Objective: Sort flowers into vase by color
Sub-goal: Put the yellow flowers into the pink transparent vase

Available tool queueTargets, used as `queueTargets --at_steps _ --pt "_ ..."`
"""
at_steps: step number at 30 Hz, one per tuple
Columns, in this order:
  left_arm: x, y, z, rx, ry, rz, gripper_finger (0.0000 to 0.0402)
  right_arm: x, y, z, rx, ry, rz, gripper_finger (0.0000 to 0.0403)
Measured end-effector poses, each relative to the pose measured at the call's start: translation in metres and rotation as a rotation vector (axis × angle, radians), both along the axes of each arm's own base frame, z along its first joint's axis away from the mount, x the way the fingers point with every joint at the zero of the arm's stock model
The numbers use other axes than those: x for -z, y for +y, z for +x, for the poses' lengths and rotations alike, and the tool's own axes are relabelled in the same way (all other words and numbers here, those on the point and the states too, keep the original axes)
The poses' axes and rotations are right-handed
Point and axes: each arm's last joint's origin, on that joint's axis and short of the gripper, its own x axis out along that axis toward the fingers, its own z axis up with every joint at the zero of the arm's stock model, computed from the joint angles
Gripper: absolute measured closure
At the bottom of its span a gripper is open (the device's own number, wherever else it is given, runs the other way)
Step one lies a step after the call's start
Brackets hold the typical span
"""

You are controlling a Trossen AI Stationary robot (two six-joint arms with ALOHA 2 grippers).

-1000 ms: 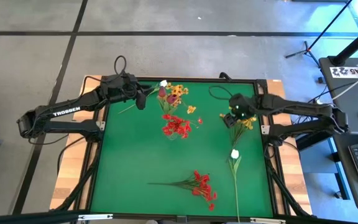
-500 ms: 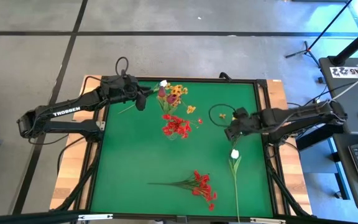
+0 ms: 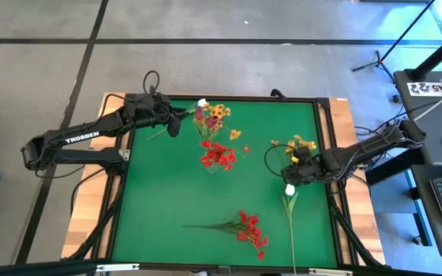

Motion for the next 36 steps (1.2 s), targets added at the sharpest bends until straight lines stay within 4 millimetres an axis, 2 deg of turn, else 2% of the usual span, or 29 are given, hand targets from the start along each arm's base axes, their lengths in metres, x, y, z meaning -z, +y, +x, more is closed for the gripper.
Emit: queueTargets --at_steps 5,20,26,36 --pt "0.0 0.0 0.0 -0.001 -0.002 -0.003 0.0287 0.011 0.0 0.001 0.028 -0.043 0.021 0.0118" --pt "0.0 0.0 0.0 -0.009 -0.015 -0.035 0.0287 0.042 -0.006 -0.015 0.128 0.023 0.023 0.0118" --pt "0.001 0.0 0.0 -0.011 -0.017 -0.046 0.0287 0.056 -0.012 -0.011 0.145 -0.05 0.048 0.0118" --pt "0.004 -0.006 0.001 0.012 0.014 -0.069 0.0287 0.062 -0.026 -0.008 0.136 -0.053 0.071 0.0118"
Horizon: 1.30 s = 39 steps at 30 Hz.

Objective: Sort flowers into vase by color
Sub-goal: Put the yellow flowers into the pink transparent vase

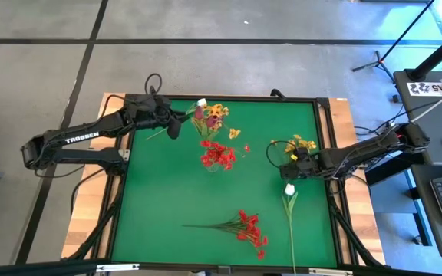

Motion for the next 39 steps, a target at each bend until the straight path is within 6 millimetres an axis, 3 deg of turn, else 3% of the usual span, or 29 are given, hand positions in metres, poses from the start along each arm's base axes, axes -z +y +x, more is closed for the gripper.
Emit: queueTargets --at_steps 9,21,26,34,39 --pt "0.0 -0.007 0.004 0.003 0.007 0.016 0.0287 0.001 0.0 0.0 -0.002 0.003 -0.004 0.014" --pt "0.0 -0.008 0.004 0.006 0.007 0.019 0.0287 0.002 0.0 -0.001 -0.054 0.014 -0.033 0.0328" --pt "0.0 -0.008 0.004 0.006 0.007 0.019 0.0287 0.001 -0.001 0.002 -0.067 -0.015 -0.058 0.0387" --pt "0.0 -0.008 0.004 0.006 0.008 0.019 0.0287 -0.006 0.001 0.018 -0.114 -0.187 -0.099 0.0377" --pt "0.0 -0.008 0.004 0.006 0.01 0.018 0.0287 -0.011 0.002 0.027 -0.146 -0.285 -0.142 0.0394"
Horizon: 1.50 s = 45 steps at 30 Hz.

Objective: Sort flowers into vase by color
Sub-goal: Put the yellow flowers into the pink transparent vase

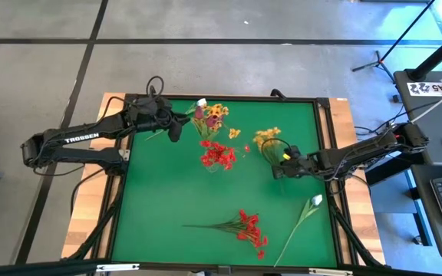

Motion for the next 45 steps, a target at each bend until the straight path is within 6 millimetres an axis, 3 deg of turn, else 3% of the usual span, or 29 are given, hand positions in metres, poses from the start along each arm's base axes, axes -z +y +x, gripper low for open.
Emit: queueTargets --at_steps 19,29,35,45 --pt "0.002 0.0 -0.001 -0.002 0.02 -0.008 0.0287 -0.022 -0.01 0.022 -0.057 -0.231 -0.279 0.0392" --pt "0.002 -0.001 -0.001 0.003 0.027 -0.005 0.0287 -0.036 -0.045 0.03 0.04 -0.252 -0.537 0.0394" --pt "0.006 -0.004 -0.002 0.026 0.083 -0.001 0.0287 -0.057 -0.064 0.038 -0.102 -0.4 -0.673 0.0392" --pt "0.006 -0.005 -0.001 0.047 0.099 0.042 0.0287 -0.078 -0.095 0.034 -0.143 -0.484 -0.914 0.0392"
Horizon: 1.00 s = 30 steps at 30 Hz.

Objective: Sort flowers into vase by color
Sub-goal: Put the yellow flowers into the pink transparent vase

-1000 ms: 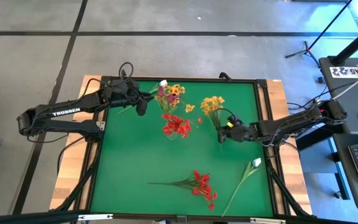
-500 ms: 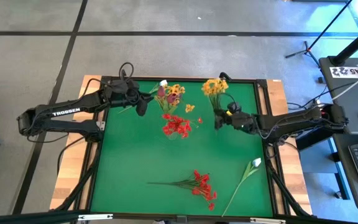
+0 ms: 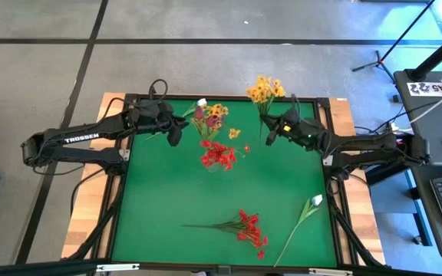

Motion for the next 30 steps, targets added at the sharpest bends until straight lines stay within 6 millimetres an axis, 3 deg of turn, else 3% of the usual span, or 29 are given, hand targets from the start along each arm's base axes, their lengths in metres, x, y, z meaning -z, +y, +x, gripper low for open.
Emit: queueTargets --at_steps 8,20,25,30 --pt "-0.002 0.003 0.0 -0.074 -0.005 0.053 0.0287 -0.016 -0.018 -0.006 -0.099 -0.116 -0.166 0.0394" --pt "-0.009 0.005 0.002 -0.095 -0.065 0.095 0.0287 -0.005 -0.033 0.011 -0.219 -0.279 -0.251 0.0395" --pt "-0.012 0.005 0.003 -0.086 -0.088 0.124 0.0287 0.005 -0.041 0.026 -0.211 -0.325 -0.278 0.0396" --pt "-0.013 0.005 0.004 -0.078 -0.087 0.142 0.0287 0.009 -0.056 0.057 -0.216 -0.313 -0.28 0.0396"
